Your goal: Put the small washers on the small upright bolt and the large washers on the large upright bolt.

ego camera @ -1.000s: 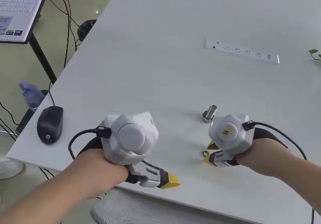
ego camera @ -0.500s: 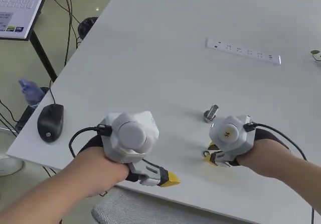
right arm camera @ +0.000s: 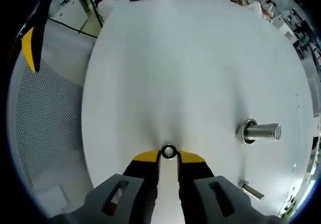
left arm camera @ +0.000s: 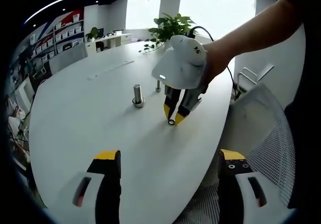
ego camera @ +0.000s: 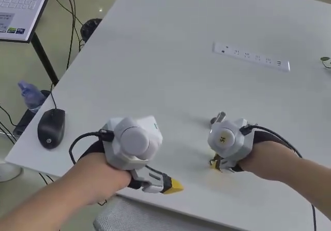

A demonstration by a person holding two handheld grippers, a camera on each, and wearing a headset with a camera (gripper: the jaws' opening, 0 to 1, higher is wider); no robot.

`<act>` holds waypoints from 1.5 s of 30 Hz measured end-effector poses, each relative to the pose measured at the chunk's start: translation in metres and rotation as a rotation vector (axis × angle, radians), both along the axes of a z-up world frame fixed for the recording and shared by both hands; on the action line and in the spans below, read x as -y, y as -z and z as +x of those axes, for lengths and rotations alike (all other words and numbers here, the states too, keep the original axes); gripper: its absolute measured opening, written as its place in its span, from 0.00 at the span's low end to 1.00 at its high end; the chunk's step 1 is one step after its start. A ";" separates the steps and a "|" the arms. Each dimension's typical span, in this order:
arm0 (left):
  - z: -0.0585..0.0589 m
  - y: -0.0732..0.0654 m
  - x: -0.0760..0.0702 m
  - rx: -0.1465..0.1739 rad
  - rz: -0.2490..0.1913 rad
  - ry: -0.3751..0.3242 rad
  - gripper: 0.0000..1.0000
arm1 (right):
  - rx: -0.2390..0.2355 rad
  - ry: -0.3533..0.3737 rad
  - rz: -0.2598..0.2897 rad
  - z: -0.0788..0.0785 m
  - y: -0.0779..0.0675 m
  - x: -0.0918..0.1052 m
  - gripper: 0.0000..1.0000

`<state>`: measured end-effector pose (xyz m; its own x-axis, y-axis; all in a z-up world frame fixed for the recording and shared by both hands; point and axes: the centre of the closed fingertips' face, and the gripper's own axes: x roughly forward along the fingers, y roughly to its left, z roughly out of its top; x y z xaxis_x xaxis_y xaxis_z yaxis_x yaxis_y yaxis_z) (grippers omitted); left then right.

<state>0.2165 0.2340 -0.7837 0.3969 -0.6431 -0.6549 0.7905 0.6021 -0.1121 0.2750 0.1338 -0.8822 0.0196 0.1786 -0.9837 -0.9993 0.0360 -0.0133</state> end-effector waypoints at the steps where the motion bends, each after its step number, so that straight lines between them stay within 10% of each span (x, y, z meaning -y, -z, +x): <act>1: 0.000 0.000 0.000 0.000 -0.001 0.001 0.79 | -0.002 0.003 -0.005 0.000 0.000 0.000 0.15; 30: 0.001 -0.006 0.005 -0.003 -0.022 -0.003 0.76 | 0.014 0.087 0.073 0.002 -0.010 0.009 0.12; 45: 0.004 -0.010 0.013 0.016 -0.010 0.011 0.76 | 0.057 0.192 0.068 0.031 -0.036 0.082 0.12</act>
<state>0.2205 0.2213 -0.7741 0.4000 -0.6539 -0.6422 0.7987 0.5923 -0.1057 0.3061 0.0522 -0.8464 0.1148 0.2322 -0.9659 -0.9717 0.2285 -0.0606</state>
